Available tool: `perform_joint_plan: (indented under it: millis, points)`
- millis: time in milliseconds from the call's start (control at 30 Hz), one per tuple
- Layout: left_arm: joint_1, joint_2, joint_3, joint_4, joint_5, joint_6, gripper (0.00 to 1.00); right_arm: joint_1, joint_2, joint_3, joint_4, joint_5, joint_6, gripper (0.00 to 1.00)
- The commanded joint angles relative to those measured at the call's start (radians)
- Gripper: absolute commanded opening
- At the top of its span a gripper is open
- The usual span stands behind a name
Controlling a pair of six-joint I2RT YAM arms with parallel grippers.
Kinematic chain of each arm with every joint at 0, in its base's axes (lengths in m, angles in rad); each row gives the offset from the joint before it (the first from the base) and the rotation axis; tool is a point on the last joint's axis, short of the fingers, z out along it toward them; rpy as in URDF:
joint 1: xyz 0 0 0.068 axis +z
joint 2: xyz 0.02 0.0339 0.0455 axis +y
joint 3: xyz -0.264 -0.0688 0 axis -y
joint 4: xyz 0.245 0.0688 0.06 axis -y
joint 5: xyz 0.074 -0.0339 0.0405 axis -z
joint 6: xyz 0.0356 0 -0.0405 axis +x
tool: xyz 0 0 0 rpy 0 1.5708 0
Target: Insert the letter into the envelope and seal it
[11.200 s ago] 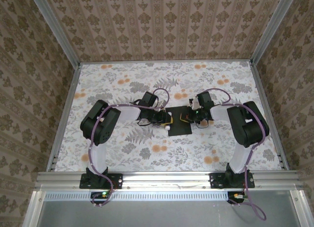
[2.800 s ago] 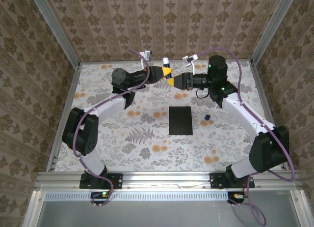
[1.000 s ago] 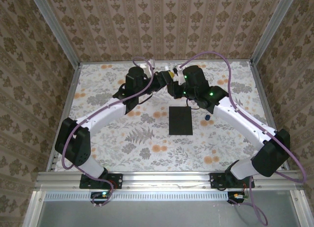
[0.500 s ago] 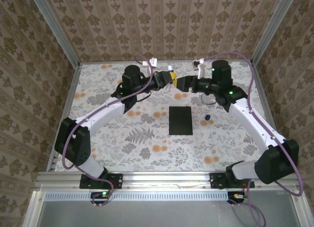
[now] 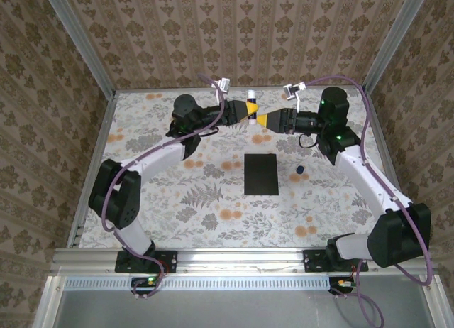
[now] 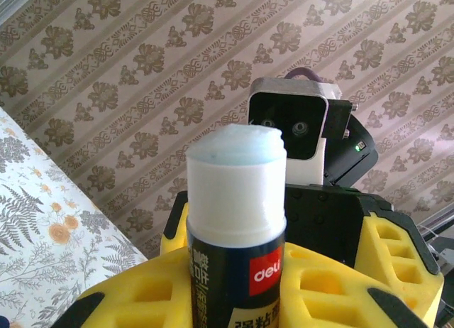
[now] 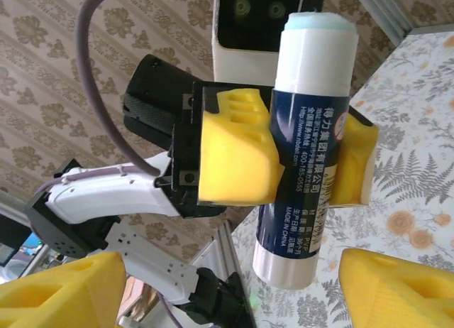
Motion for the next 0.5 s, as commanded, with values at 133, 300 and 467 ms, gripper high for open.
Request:
perform_joint_plan:
  millis: [133,300,467]
  points:
    - [-0.003,0.013,0.047,0.191,0.012,-0.084,0.0,0.006,0.017,-0.027,0.083,-0.022,0.037,0.77]
    - [-0.007,0.022,0.063,0.215,0.0,-0.107,0.0,0.015,0.024,-0.035,0.11,0.001,0.047,0.72]
    - [-0.014,0.028,0.062,0.217,-0.006,-0.106,0.0,0.028,0.032,-0.029,0.15,0.009,0.074,0.64]
